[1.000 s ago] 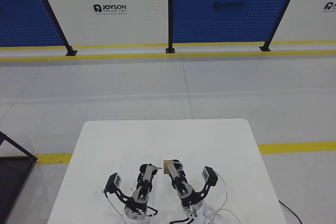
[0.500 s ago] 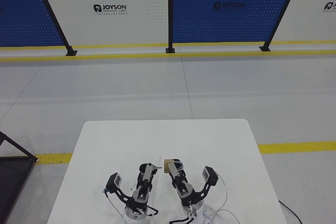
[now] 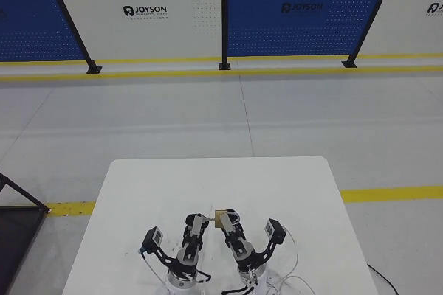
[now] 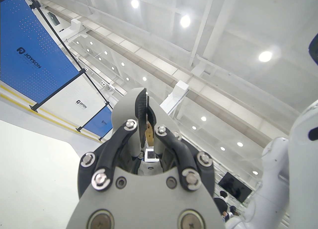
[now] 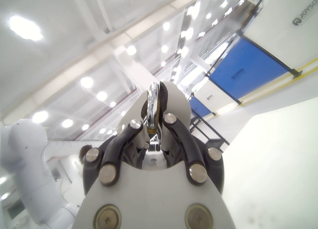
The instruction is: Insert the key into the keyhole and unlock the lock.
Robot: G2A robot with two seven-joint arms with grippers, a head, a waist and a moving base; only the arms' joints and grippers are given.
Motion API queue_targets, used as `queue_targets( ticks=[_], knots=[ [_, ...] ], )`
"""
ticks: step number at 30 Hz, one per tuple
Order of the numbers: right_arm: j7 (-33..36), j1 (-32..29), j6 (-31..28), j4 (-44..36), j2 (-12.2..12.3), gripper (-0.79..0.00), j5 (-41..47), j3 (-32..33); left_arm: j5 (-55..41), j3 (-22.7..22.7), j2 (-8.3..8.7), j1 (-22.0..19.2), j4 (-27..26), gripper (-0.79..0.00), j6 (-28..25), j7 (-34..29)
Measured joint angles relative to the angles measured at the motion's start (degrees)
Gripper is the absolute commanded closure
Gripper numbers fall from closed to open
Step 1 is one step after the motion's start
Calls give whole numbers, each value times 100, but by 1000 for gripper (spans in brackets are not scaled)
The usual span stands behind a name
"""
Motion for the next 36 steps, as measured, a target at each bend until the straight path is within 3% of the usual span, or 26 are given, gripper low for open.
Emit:
queue_targets(
  ticks=[17, 19, 20, 21, 31, 36],
  knots=[
    [63, -21, 25, 43, -64, 0, -51, 17, 189, 42, -137, -48, 107, 0, 63, 64],
    [58, -27, 11, 43, -68, 0, -59, 29, 233, 39, -151, -49, 114, -271, 94, 95],
    [53, -32, 2, 42, -68, 0, -66, 37, 245, 36, -156, -49, 117, -354, 103, 102],
    [47, -41, -9, 39, -69, 0, -73, 48, 255, 29, -161, -48, 120, -376, 107, 106],
    [73, -96, -74, 4, -74, 0, -96, 120, 273, -43, -193, -15, 98, -289, 50, 50],
    [164, -123, -172, -31, -46, 0, -149, 238, 295, -211, -174, 30, 45, -286, -97, -97]
  ],
)
